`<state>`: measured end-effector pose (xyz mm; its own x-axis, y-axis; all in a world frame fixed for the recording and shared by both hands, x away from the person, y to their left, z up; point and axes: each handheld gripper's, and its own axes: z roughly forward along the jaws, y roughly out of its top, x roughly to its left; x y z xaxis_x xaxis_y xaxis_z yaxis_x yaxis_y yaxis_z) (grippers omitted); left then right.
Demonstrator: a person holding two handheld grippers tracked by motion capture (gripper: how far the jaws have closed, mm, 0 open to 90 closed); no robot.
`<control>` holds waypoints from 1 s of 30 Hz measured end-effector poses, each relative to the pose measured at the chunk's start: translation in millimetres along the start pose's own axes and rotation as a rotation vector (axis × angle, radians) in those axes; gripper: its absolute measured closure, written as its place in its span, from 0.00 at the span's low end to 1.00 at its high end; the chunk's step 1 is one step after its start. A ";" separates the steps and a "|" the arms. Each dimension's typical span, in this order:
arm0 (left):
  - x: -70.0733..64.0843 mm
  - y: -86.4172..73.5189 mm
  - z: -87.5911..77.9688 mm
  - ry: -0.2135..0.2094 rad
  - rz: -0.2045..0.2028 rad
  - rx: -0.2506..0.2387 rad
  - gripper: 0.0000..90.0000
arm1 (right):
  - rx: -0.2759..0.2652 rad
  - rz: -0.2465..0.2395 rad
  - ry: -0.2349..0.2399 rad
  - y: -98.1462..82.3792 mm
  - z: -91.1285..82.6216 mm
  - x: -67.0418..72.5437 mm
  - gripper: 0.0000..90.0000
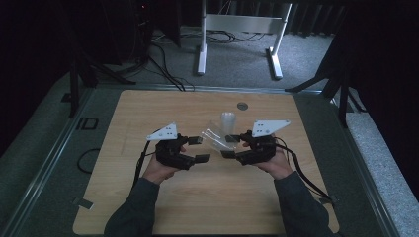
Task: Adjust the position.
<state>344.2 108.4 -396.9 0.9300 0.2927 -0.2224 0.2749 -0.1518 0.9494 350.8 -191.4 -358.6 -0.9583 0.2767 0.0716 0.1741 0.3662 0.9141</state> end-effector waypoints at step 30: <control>0.8 1.4 7.6 -0.088 -0.044 -0.078 0.23 | -0.041 -0.023 0.028 -1.6 3.9 3.8 0.46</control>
<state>347.2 101.3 -397.4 0.9363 0.2134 -0.2791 0.2988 -0.0656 0.9521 347.8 -187.4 -361.3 -0.9680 0.2436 0.0607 0.1429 0.3357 0.9311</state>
